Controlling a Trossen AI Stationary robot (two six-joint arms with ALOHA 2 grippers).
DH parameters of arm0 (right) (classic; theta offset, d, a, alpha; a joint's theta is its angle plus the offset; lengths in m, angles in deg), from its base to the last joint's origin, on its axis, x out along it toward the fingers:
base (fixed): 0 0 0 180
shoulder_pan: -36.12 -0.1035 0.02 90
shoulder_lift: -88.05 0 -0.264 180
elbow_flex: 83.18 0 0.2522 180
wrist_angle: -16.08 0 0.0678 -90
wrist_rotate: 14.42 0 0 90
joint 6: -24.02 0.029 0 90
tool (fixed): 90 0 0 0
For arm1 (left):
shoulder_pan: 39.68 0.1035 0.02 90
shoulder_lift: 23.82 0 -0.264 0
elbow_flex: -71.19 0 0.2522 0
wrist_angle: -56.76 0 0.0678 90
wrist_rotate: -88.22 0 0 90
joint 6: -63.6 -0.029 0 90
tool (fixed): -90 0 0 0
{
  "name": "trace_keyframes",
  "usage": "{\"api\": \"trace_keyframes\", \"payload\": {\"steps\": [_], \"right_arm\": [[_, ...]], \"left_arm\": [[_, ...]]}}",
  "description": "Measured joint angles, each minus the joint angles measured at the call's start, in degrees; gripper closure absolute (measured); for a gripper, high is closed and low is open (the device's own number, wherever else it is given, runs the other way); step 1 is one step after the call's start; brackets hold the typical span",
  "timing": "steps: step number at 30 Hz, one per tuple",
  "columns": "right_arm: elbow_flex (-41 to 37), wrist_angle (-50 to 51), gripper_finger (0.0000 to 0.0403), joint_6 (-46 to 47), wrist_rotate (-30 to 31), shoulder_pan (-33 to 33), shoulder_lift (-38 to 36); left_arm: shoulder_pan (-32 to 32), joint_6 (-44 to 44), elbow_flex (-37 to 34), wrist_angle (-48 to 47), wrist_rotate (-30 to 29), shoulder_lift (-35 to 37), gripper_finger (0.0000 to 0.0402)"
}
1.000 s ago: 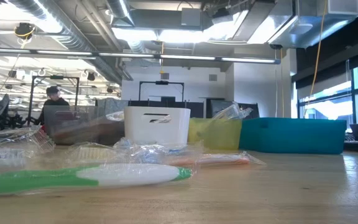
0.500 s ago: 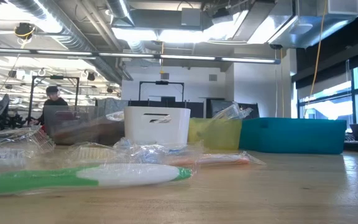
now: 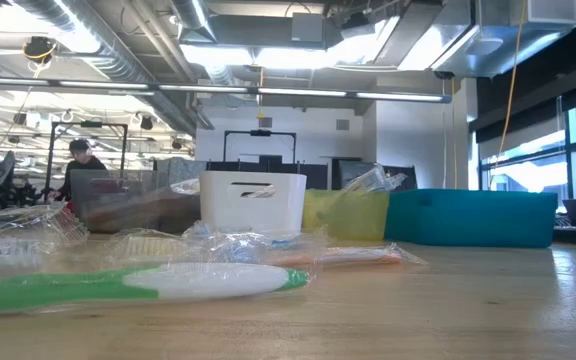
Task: Pick & Place Toothbrushes
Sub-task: Put the blue toothbrush into the yellow bin
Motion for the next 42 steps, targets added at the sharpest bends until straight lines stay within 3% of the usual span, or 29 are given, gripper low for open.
{"api": "trace_keyframes", "payload": {"steps": [20,32,38,42], "right_arm": [[0.0,0.0,0.0115,-0.2,0.0,0.0,0.0],[0.0,0.0,0.014,0.0,0.0,0.0,0.0],[0.0,-3.1,0.0151,1.6,0.0,0.0,0.0],[0.0,-5.2,0.0157,1.5,0.0,0.0,0.0]], "left_arm": [[1.1,-1.1,0.0,0.8,-2.4,-0.2,0.029],[0.9,-1.3,0.0,0.3,-6.2,-0.1,0.0377],[1.1,-2.6,0.0,-0.2,-6.8,-0.1,0.0381],[1.1,-4.2,1.2,-1.9,-11.2,-0.3,0.0381]]}}
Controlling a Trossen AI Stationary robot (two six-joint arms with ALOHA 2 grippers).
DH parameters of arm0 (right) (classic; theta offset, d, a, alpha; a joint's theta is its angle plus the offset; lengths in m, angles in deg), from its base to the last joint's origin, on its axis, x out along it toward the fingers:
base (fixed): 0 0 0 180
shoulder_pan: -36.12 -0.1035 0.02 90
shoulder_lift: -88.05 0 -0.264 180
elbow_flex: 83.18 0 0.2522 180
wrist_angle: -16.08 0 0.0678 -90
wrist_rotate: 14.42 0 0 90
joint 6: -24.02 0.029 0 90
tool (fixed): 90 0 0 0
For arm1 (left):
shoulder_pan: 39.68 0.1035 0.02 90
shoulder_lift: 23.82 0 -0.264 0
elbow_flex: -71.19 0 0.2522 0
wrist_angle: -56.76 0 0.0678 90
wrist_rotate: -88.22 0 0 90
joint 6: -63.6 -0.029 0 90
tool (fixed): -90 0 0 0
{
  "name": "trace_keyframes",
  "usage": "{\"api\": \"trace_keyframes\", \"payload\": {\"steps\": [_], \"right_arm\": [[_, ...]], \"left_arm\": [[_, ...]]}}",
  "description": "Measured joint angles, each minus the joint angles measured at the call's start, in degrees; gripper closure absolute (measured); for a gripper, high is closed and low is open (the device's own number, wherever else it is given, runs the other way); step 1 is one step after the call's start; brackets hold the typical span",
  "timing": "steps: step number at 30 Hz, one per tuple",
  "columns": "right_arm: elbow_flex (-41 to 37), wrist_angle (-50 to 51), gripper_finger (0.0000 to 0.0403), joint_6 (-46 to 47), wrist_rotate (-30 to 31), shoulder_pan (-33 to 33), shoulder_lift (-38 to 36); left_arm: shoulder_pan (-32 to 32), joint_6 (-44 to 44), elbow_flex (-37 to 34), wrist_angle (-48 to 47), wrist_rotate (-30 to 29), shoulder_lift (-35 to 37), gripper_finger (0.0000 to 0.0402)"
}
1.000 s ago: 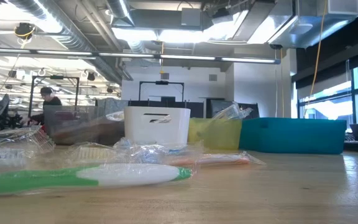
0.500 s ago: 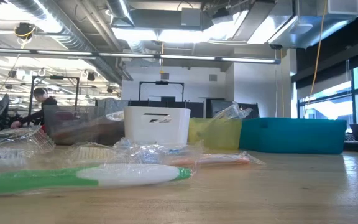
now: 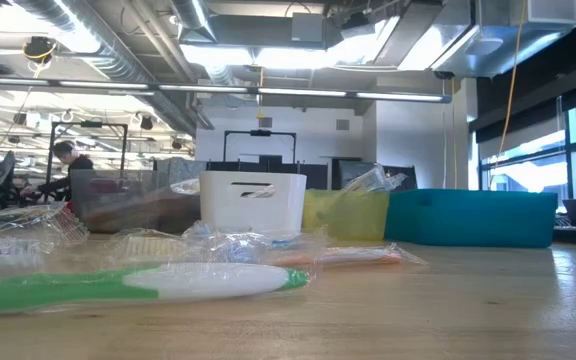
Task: Pick & Place Toothbrushes
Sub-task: Put the blue toothbrush into the yellow bin
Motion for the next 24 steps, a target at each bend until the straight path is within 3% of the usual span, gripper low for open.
{"api": "trace_keyframes", "payload": {"steps": [5,24], "right_arm": [[0.0,-0.3,0.0165,0.1,0.0,0.0,0.0],[0.0,-0.3,0.0181,-0.1,0.0,0.0,0.0]], "left_arm": [[0.2,-3.3,3.1,-4.5,-7.3,-0.3,0.0385],[7.1,-16.4,9.8,-5.9,-15.6,-0.1,0.0384]]}}
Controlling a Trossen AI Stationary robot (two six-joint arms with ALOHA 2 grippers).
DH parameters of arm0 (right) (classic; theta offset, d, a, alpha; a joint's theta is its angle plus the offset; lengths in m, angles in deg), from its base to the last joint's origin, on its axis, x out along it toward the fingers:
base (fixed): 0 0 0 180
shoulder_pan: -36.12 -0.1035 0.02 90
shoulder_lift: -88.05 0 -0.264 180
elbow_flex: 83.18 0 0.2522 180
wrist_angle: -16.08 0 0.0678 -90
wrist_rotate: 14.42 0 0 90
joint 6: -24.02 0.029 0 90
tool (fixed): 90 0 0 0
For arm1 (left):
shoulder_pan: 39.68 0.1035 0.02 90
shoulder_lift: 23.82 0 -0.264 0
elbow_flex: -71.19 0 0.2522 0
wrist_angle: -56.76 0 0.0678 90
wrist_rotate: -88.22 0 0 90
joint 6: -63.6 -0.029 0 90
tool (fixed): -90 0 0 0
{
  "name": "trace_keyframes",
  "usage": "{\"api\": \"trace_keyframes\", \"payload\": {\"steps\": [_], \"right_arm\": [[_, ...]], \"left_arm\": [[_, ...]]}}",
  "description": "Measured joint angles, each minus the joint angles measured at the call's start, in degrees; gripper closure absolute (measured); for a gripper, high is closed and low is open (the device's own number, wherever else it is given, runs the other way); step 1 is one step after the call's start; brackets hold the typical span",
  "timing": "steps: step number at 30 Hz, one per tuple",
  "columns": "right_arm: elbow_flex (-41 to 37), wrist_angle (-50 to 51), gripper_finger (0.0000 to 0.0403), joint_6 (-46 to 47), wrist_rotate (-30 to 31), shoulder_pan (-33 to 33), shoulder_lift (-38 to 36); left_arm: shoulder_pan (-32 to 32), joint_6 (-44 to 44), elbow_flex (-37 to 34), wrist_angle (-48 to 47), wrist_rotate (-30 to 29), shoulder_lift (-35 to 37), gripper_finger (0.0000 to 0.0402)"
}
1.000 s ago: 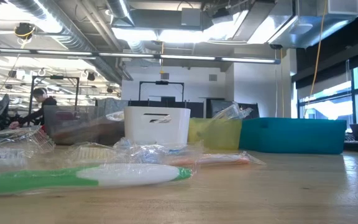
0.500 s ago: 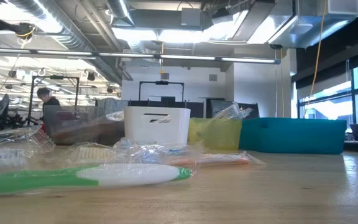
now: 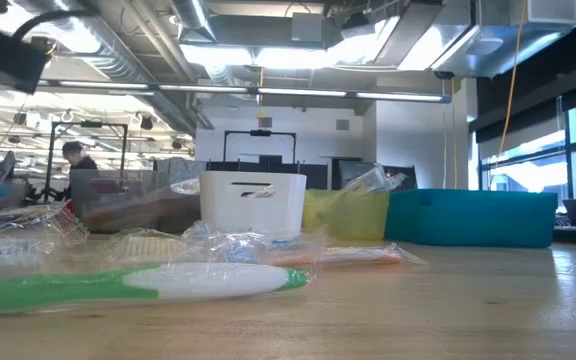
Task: Pick & Place Toothbrushes
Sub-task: Put the blue toothbrush into the yellow bin
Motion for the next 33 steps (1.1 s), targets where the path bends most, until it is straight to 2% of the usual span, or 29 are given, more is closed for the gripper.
{"api": "trace_keyframes", "payload": {"steps": [5,8,13,18,22,25,28,33], "right_arm": [[0.0,0.0,0.017,-0.4,0.0,0.3,0.0],[0.0,-0.2,0.0164,-0.4,0.0,0.8,0.0],[0.0,-0.9,0.0157,-0.4,0.0,1.8,0.0],[0.0,-1.4,0.0158,-0.6,1.3,3.0,0.0],[0.0,-2.2,0.0168,-0.6,1.3,3.9,0.0],[0.0,-3.2,0.0178,-1.5,1.1,4.4,0.0],[0.0,-4.8,0.0189,-3.9,1.1,4.5,0.0],[0.0,-13.2,0.0208,-12.9,1.6,4.5,0.0]], "left_arm": [[1.8,-2.9,4.9,-7.2,-3.4,0.1,0.0384],[3.3,-5.4,9.9,-12.0,-7.5,0.1,0.0384],[4.6,-14.1,19.9,-13.1,-20.2,0.1,0.0384],[3.5,-23.6,26.0,-8.0,-38.8,0.2,0.0384],[2.1,-32.1,26.2,1.0,-48.1,0.2,0.0384],[1.0,-38.6,26.1,7.3,-51.9,0.2,0.0384],[-0.4,-43.0,26.1,12.3,-53.4,0.2,0.0384],[-4.1,-44.9,26.1,16.0,-54.5,0.2,0.0384]]}}
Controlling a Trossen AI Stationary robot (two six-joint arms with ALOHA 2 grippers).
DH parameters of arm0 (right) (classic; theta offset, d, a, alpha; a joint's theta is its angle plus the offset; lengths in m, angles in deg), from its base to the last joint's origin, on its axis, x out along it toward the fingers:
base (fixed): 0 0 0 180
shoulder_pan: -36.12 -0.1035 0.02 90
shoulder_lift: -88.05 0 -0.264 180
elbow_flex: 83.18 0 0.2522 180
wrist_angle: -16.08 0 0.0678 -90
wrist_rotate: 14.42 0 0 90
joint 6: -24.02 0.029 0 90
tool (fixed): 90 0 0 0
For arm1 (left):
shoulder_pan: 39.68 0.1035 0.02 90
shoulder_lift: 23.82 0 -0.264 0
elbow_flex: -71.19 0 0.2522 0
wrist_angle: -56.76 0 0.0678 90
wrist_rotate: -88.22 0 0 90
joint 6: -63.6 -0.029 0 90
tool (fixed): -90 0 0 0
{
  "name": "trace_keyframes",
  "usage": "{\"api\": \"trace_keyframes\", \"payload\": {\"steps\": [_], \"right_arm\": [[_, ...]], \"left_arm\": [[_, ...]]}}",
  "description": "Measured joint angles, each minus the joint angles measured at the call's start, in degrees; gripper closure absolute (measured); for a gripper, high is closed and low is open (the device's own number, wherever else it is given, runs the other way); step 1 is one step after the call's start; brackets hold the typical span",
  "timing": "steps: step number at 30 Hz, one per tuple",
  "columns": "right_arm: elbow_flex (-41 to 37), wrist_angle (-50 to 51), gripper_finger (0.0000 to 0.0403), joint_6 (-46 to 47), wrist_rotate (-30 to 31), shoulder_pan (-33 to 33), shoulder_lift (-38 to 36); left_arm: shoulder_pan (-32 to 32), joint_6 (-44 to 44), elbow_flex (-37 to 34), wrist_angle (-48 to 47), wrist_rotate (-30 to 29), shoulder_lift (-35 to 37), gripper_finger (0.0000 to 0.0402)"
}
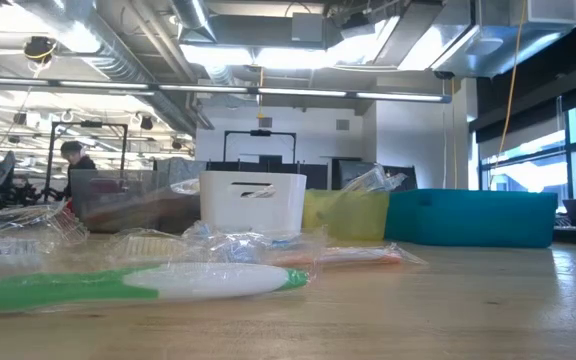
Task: Pick & Place Toothbrushes
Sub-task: Put the blue toothbrush into the yellow bin
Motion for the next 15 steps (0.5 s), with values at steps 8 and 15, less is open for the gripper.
{"api": "trace_keyframes", "payload": {"steps": [8,15], "right_arm": [[0.0,-19.7,0.0247,-15.3,0.0,0.0,0.0],[0.0,-26.1,0.0282,-21.2,0.0,0.0,0.0]], "left_arm": [[-4.1,-2.9,0.0,5.9,-4.4,-2.5,0.0384],[-5.6,-20.4,0.0,21.0,-5.7,-4.3,0.0384]]}}
